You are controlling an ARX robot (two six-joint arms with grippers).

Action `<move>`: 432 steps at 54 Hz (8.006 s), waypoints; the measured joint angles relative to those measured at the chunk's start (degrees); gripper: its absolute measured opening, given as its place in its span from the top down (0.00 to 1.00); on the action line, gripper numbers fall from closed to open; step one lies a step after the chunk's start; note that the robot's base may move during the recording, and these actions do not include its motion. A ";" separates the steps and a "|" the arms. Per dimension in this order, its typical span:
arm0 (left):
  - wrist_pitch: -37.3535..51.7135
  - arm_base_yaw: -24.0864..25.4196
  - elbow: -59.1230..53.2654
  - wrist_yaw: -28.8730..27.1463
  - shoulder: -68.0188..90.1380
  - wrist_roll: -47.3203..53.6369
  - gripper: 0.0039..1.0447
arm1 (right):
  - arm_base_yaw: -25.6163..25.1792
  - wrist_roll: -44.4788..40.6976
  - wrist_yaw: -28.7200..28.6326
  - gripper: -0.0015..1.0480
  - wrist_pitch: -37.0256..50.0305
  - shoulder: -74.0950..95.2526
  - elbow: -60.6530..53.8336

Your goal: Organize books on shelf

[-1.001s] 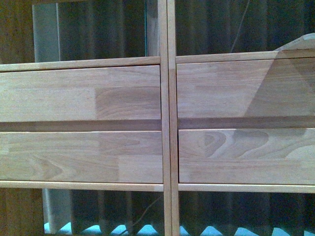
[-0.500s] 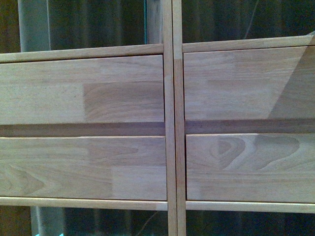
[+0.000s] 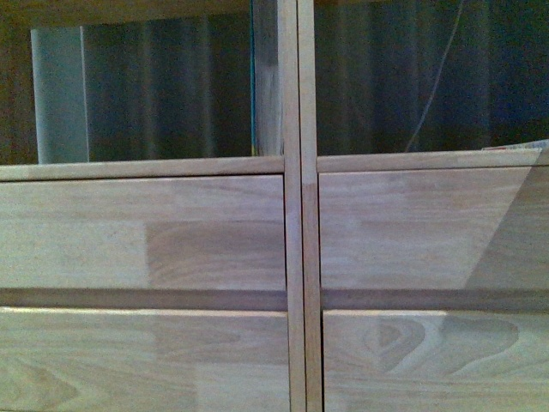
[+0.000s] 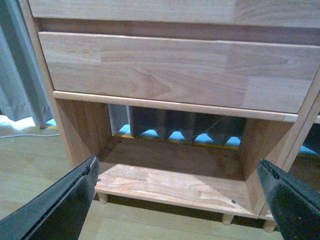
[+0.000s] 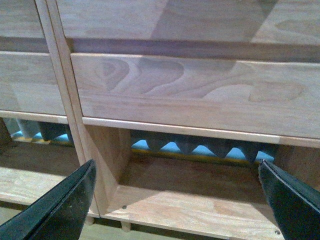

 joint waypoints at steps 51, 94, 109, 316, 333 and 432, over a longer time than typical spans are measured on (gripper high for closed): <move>0.00 0.00 0.00 0.00 0.00 0.02 0.07 | 11.65 -1.42 46.51 0.07 19.28 16.17 0.42; 0.00 0.00 0.00 0.00 0.00 0.00 0.07 | -13.40 62.99 23.19 0.07 9.33 68.13 33.40; 0.00 0.00 0.00 0.00 0.00 0.00 0.07 | -12.00 71.41 18.29 0.07 8.90 79.97 45.42; 15.15 7.17 2.32 42.66 15.82 -14.97 0.07 | 5.79 45.03 5.44 0.93 12.76 50.47 55.17; 25.75 -1.16 14.40 46.58 33.75 -23.65 0.07 | 5.33 44.70 5.07 0.93 13.51 53.05 57.77; 50.01 -21.24 48.26 24.02 67.04 -61.16 0.07 | 24.70 47.47 8.52 0.93 17.22 54.55 59.47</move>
